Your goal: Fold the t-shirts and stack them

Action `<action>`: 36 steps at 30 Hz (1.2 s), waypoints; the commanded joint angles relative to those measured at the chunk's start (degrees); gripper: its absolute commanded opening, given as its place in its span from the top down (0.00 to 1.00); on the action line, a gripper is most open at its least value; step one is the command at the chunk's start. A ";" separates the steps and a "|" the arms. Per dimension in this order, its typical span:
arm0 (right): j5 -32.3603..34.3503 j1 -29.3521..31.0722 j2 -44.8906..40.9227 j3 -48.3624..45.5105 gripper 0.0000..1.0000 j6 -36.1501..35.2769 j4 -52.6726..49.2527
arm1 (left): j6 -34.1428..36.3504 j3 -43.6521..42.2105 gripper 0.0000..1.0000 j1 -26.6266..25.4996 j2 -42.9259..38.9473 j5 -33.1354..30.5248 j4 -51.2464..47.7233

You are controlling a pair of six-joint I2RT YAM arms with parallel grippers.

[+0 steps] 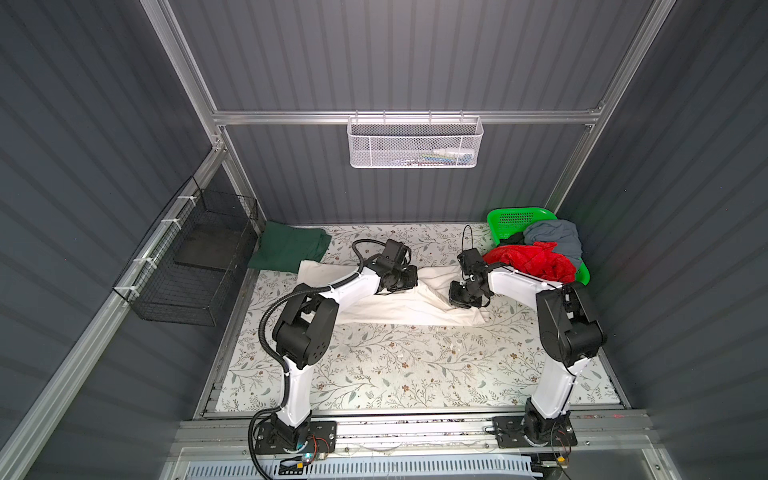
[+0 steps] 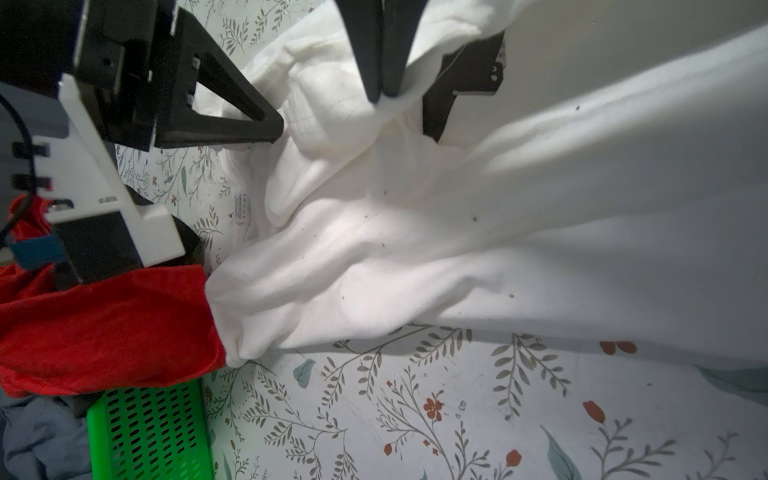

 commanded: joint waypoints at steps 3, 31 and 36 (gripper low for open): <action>0.11 0.02 1.03 0.72 1.00 0.04 -0.31 | -0.79 -1.44 1.00 0.44 -0.12 0.22 0.65; 2.52 -1.34 -0.06 8.95 1.00 1.15 -1.93 | -0.40 -2.51 1.00 1.05 -0.59 -1.71 0.27; 2.03 -1.81 1.62 12.55 1.00 0.96 -3.23 | -0.03 -2.04 1.00 1.32 -0.10 -2.13 0.28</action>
